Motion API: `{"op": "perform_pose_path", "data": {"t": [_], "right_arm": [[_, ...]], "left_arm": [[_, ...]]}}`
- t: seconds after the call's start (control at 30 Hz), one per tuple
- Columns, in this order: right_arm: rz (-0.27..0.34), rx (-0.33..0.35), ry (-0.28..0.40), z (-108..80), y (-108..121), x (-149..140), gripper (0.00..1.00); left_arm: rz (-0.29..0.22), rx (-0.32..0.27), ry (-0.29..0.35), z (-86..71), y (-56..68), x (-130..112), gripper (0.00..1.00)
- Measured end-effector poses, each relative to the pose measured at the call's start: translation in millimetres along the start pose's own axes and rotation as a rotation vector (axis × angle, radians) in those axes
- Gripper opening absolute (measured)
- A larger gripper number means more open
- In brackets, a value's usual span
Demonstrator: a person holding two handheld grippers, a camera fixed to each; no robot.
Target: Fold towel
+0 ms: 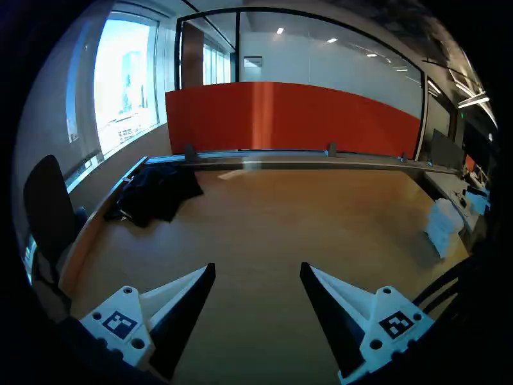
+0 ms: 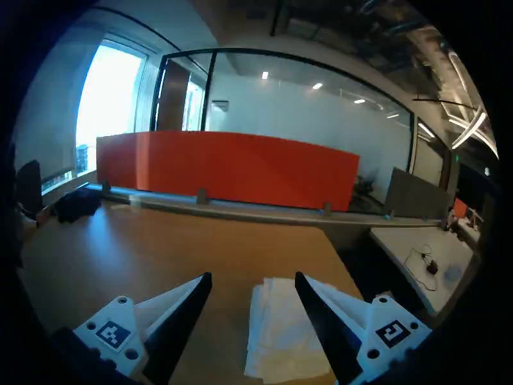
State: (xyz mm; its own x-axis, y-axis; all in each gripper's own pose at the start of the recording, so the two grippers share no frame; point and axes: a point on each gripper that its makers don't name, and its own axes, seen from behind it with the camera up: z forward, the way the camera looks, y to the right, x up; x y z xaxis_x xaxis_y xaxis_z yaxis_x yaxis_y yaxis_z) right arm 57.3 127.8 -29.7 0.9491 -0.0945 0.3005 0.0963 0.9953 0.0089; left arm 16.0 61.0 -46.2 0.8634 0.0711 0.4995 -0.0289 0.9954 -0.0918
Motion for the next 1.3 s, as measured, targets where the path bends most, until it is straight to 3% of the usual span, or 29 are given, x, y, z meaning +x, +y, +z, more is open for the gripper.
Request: {"op": "perform_pose_path", "data": {"t": [0.33, 0.57, 0.87, 1.3], "right_arm": [[0.03, -0.03, 0.06, 1.4, 0.3, 12.7, 1.0], [0.026, -0.022, 0.09, 0.4, -9.9, 29.7, 1.0], [0.022, 0.013, 0.14, -2.7, -44.1, 56.7, 1.0], [0.043, 0.068, 0.193, -5.3, -103.9, 86.6, 1.0]], "left_arm": [[-0.004, -0.002, 0.062, 4.1, 2.0, 17.0, 0.98], [-0.02, 0.012, 0.179, 3.7, -3.3, 48.4, 0.98], [-0.042, 0.024, 0.342, -8.9, -9.4, 94.6, 0.98], [-0.061, 0.018, 0.404, -15.2, -13.8, 117.4, 0.98]]}}
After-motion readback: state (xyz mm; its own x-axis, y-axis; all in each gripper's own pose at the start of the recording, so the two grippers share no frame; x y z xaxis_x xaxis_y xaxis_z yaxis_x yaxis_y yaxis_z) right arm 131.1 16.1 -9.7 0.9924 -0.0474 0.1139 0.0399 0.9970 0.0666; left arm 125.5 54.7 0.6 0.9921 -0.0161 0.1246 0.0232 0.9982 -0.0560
